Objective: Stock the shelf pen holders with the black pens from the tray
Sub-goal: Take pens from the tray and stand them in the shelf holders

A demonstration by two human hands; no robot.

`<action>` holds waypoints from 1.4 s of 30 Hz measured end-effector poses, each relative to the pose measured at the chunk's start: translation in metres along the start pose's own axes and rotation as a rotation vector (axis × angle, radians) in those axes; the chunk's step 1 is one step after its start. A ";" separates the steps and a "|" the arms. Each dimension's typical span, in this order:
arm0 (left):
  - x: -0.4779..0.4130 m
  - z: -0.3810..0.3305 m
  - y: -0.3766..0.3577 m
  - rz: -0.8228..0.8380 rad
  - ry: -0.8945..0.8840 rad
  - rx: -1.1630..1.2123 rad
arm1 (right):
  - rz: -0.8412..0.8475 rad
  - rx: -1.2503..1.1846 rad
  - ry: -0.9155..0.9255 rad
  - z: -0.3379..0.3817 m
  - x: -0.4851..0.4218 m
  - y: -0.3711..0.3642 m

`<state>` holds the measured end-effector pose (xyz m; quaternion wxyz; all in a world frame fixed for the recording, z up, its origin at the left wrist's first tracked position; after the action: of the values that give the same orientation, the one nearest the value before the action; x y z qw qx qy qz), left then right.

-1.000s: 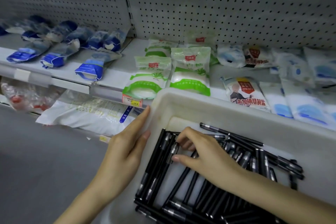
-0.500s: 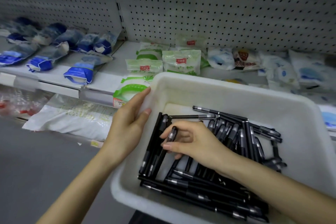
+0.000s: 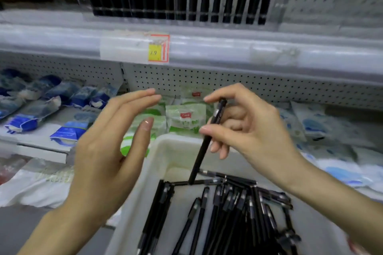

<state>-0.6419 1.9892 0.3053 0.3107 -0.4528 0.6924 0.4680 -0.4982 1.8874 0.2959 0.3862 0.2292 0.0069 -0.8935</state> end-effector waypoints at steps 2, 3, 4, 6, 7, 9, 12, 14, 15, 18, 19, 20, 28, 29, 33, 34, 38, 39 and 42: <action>-0.031 -0.016 0.004 -0.061 -0.060 0.029 | -0.085 0.033 0.166 0.038 -0.015 0.019; -0.046 -0.020 0.004 -0.090 -0.076 0.047 | -0.131 0.035 0.239 0.057 -0.023 0.030; -0.060 -0.024 0.003 -0.118 -0.086 0.061 | -0.175 0.038 0.311 0.075 -0.031 0.041; -0.087 -0.030 -0.004 -0.165 -0.116 0.067 | -0.254 0.072 0.452 0.110 -0.045 0.062; -0.099 -0.034 -0.010 -0.172 -0.145 0.059 | -0.286 0.101 0.514 0.127 -0.051 0.072; -0.118 -0.040 -0.026 -0.145 -0.195 0.043 | -0.352 0.173 0.617 0.155 -0.063 0.090; -0.134 -0.041 -0.051 -0.045 -0.235 0.005 | -0.433 0.245 0.708 0.185 -0.081 0.112; -0.137 -0.038 -0.065 0.016 -0.257 -0.065 | -0.489 0.256 0.740 0.197 -0.093 0.127; -0.137 -0.037 -0.070 0.035 -0.265 -0.100 | -0.515 0.253 0.742 0.200 -0.099 0.134; -0.137 -0.033 -0.077 0.044 -0.262 -0.132 | -0.560 0.252 0.699 0.198 -0.117 0.149; -0.136 -0.032 -0.078 0.041 -0.262 -0.131 | -0.562 0.263 0.682 0.195 -0.122 0.151; -0.136 -0.032 -0.078 0.040 -0.263 -0.128 | -0.562 0.279 0.670 0.193 -0.126 0.153; -0.139 -0.030 -0.078 0.051 -0.244 -0.114 | -0.495 0.356 0.616 0.173 -0.141 0.145; -0.139 -0.030 -0.078 0.055 -0.237 -0.110 | -0.480 0.370 0.607 0.171 -0.143 0.143; -0.138 -0.031 -0.077 0.062 -0.229 -0.101 | -0.367 0.478 0.555 0.158 -0.149 0.126; -0.138 -0.031 -0.078 0.063 -0.228 -0.098 | -0.347 0.500 0.551 0.156 -0.149 0.123; -0.138 -0.029 -0.078 0.072 -0.221 -0.091 | -0.333 0.523 0.557 0.155 -0.149 0.121; -0.137 -0.029 -0.078 0.074 -0.223 -0.093 | -0.326 0.534 0.552 0.154 -0.149 0.121; -0.137 -0.028 -0.078 0.078 -0.220 -0.096 | -0.292 0.556 0.532 0.151 -0.151 0.121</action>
<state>-0.5156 1.9971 0.4044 0.3442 -0.3857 0.6480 0.5593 -0.3855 1.8775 0.5130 0.1632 0.5443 -0.1028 -0.8164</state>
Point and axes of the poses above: each hand's wrist, its own x-axis away from the middle knuckle, its own y-axis out of the back of the hand, z = x × y, the point moved 8 cm from there along -x, towards the middle knuckle, and after that the axes turned 10 degrees about -z, right-handed, at the moved point
